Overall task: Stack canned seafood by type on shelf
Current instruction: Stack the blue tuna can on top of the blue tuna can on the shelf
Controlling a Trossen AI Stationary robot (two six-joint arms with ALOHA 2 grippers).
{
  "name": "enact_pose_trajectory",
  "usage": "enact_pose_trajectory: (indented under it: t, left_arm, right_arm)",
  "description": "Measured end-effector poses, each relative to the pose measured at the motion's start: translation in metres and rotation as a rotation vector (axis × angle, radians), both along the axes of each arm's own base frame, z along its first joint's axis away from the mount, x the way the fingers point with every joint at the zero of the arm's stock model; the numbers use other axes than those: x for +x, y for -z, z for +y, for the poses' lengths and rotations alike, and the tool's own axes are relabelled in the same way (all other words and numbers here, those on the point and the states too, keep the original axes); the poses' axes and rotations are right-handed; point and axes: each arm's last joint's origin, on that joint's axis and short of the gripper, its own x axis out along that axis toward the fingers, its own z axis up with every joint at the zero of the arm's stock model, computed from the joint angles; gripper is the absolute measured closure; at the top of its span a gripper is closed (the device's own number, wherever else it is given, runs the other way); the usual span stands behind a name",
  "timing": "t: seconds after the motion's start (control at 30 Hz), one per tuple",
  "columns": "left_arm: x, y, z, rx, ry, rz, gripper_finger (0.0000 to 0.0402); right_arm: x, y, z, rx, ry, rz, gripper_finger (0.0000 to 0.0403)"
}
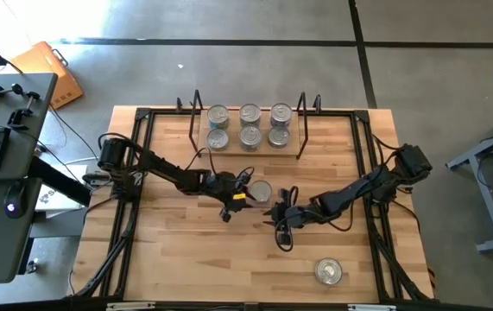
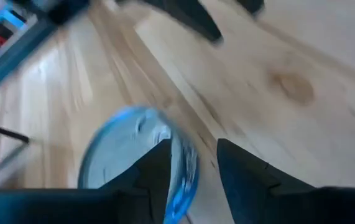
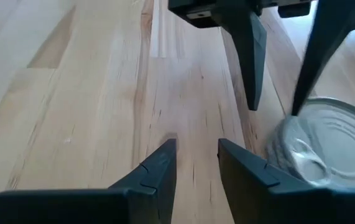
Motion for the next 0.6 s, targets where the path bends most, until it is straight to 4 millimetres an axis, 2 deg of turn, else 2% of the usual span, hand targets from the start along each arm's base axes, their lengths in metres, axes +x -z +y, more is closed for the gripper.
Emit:
enact_pose_trajectory:
  t: [0.2,0.37,0.6]
  left_arm:
    - [0.003,-0.005,0.000,0.022,0.016,-0.020,0.0258]
    - [0.004,-0.001,0.002,0.106,0.020,-0.014,0.0257]
    - [0.006,0.014,0.007,0.222,-0.044,0.013,0.0317]
  right_arm:
    - [0.000,0.000,0.000,0.000,0.000,0.000,0.0295]
    - [0.000,0.000,0.000,-0.007,0.004,-0.002,0.0295]
    - [0.001,-0.001,0.000,-0.011,0.015,-0.016,0.0295]
